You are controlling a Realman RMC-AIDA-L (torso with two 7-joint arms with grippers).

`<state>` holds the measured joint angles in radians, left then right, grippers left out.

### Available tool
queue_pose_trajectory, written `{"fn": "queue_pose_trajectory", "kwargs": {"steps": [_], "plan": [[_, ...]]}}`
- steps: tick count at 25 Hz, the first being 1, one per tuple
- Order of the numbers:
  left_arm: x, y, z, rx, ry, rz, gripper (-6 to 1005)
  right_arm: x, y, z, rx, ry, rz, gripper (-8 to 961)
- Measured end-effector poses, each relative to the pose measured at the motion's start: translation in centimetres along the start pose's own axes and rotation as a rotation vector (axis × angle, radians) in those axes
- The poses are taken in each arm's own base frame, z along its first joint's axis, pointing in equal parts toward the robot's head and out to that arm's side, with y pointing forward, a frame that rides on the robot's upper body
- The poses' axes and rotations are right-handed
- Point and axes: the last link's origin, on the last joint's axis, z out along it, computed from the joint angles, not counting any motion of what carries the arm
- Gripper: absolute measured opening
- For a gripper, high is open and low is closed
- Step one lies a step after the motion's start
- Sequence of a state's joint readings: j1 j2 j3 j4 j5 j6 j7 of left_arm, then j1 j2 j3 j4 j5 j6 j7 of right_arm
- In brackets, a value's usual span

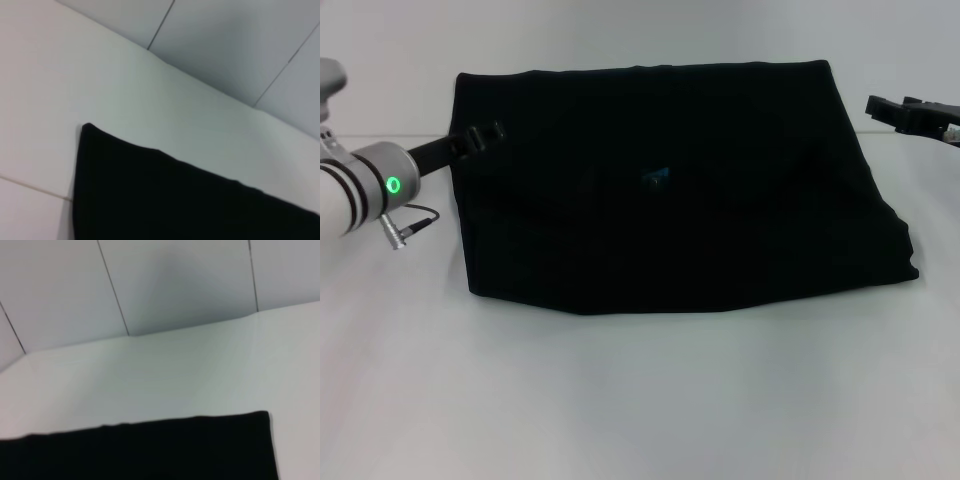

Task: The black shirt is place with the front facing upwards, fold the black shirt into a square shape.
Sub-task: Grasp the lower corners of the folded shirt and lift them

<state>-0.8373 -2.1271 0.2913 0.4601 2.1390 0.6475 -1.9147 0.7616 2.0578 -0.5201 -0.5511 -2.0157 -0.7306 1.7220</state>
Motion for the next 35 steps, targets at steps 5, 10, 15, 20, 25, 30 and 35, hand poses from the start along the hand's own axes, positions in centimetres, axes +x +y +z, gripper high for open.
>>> {"fn": "queue_pose_trajectory", "kwargs": {"steps": [5, 10, 15, 20, 25, 30, 35], "plan": [[1.3, -0.8, -2.1, -0.154, -0.049, -0.095, 484, 0.3, -0.3, -2.1, -0.134, -0.020, 0.025, 651], [1.2, -1.8, -6.0, -0.352, -0.169, -0.102, 641, 2.4, 1.0, -5.6, -0.396, -0.004, -0.104, 818], [-0.1, -3.6, -10.0, -0.450, -0.259, -0.065, 660, 5.1, 2.1, -8.3, -0.556, 0.002, -0.184, 851], [-2.7, -5.5, -11.8, -0.430, -0.252, 0.128, 668, 7.9, 3.4, -8.9, -0.620, 0.052, -0.234, 850], [-5.0, -5.8, -12.0, -0.428, -0.224, 0.292, 671, 9.3, 4.2, -8.9, -0.645, 0.093, -0.241, 850], [-6.8, -5.4, -10.9, -0.412, -0.195, 0.476, 673, 9.4, 4.4, -8.9, -0.653, 0.095, -0.239, 849], [-7.6, -5.4, -9.8, -0.356, -0.197, 0.562, 674, 9.6, 4.5, -9.0, -0.662, 0.100, -0.231, 849]]}}
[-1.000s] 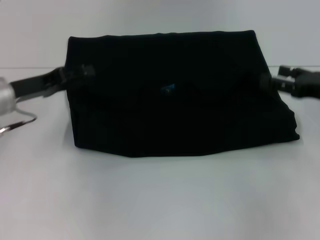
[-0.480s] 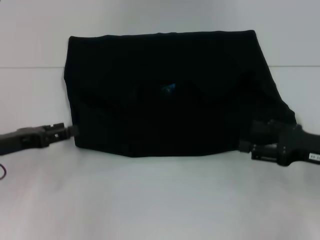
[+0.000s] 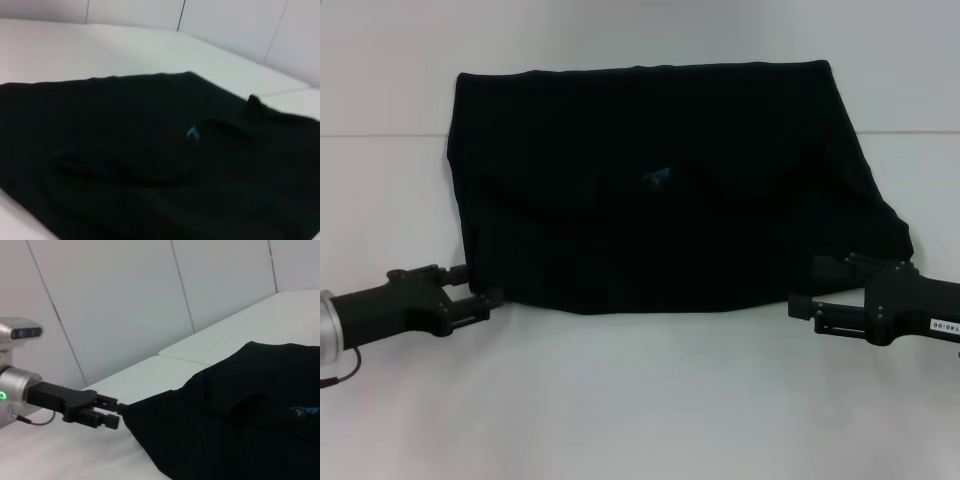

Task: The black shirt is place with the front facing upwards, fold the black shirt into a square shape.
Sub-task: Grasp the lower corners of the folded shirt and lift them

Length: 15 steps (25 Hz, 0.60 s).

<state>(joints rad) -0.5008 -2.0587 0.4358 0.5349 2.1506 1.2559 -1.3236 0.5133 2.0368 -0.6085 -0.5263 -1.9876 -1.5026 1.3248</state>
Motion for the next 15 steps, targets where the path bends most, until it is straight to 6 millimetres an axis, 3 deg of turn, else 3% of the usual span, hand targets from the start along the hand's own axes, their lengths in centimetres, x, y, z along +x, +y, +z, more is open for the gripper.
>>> {"fn": "queue_pose_trajectory", "kwargs": {"steps": [15], "plan": [[0.1, 0.5, 1.4, -0.012, -0.043, 0.040, 665, 0.4, 0.1, 0.1, -0.005, 0.010, 0.015, 847]]}}
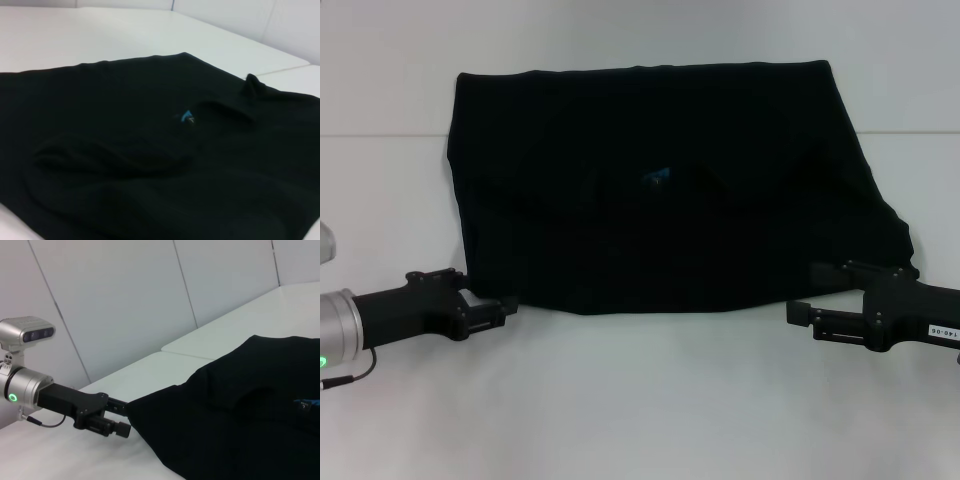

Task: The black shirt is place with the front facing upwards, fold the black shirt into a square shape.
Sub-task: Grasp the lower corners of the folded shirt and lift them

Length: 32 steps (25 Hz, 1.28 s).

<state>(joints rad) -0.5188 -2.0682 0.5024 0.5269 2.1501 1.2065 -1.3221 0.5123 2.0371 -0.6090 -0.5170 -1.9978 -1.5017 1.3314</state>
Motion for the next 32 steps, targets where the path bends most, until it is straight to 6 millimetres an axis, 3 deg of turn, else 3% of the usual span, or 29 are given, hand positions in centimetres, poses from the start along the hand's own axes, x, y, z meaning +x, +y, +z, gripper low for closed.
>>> {"fn": "queue_pose_trajectory", "kwargs": {"steps": [13, 23, 29, 32], "plan": [[-0.2, -0.3, -1.4, -0.040, -0.018, -0.003, 539, 0.1, 0.1, -0.1, -0.003, -0.001, 0.003, 846], [-0.4, -0.1, -1.0, -0.027, -0.015, 0.019, 97, 0.4, 0.3, -0.1, -0.006, -0.003, 0.011, 845], [-0.3, -0.3, -0.8, -0.012, -0.015, 0.014, -2, 0.4, 0.3, -0.1, -0.008, -0.003, 0.012, 845], [-0.4, -0.3, -0.9, -0.007, -0.015, 0.008, 30, 0.4, 0.3, -0.1, -0.009, -0.003, 0.012, 844]]}}
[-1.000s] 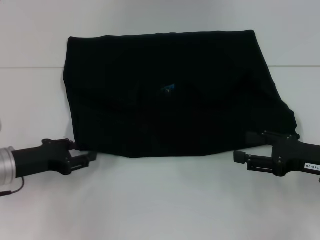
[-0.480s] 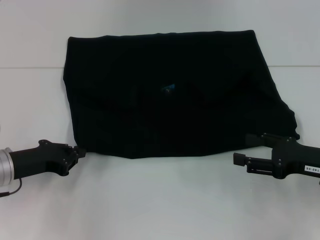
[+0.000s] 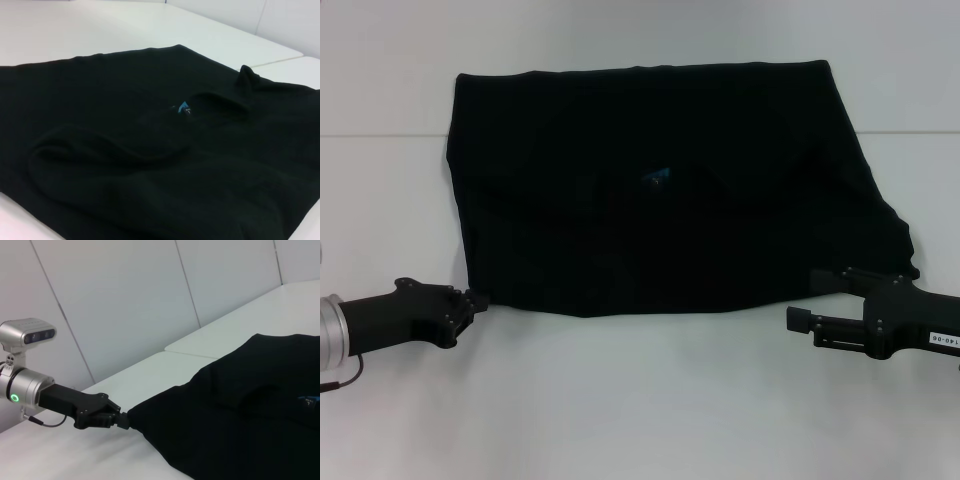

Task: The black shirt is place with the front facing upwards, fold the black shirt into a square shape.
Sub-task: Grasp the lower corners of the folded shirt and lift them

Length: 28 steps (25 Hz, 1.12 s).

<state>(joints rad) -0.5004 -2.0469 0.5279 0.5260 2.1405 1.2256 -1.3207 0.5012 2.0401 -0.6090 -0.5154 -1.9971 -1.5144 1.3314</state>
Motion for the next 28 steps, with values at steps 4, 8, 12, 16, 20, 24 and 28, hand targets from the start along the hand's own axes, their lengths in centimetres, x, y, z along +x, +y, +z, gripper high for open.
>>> {"fn": "queue_pose_trajectory", "kwargs": {"steps": [4, 8, 12, 16, 20, 24, 28], "plan": [[0.0, 0.0, 0.0, 0.002, 0.000, -0.009, 73, 0.0, 0.0, 0.0, -0.001, 0.000, 0.000, 844], [0.2, 0.0, 0.1, 0.001, 0.004, -0.006, 116, 0.0, 0.0, 0.0, -0.004, 0.001, 0.000, 845], [0.4, -0.2, 0.2, 0.007, 0.004, -0.003, 242, -0.1, 0.0, -0.1, -0.005, 0.001, -0.001, 845], [0.4, -0.1, 0.5, 0.017, 0.003, -0.005, 369, -0.1, 0.0, -0.1, -0.005, 0.001, -0.001, 845], [0.5, 0.2, 1.0, 0.015, 0.003, -0.004, 528, -0.1, 0.0, -0.1, -0.005, -0.001, 0.000, 844], [0.5, 0.5, 1.2, 0.002, 0.005, -0.005, 664, -0.1, 0.0, -0.1, -0.003, -0.003, -0.002, 844], [0.5, 0.8, 1.3, -0.020, -0.002, 0.001, 724, -0.2, 0.0, -0.1, -0.004, -0.003, -0.002, 844]]}}
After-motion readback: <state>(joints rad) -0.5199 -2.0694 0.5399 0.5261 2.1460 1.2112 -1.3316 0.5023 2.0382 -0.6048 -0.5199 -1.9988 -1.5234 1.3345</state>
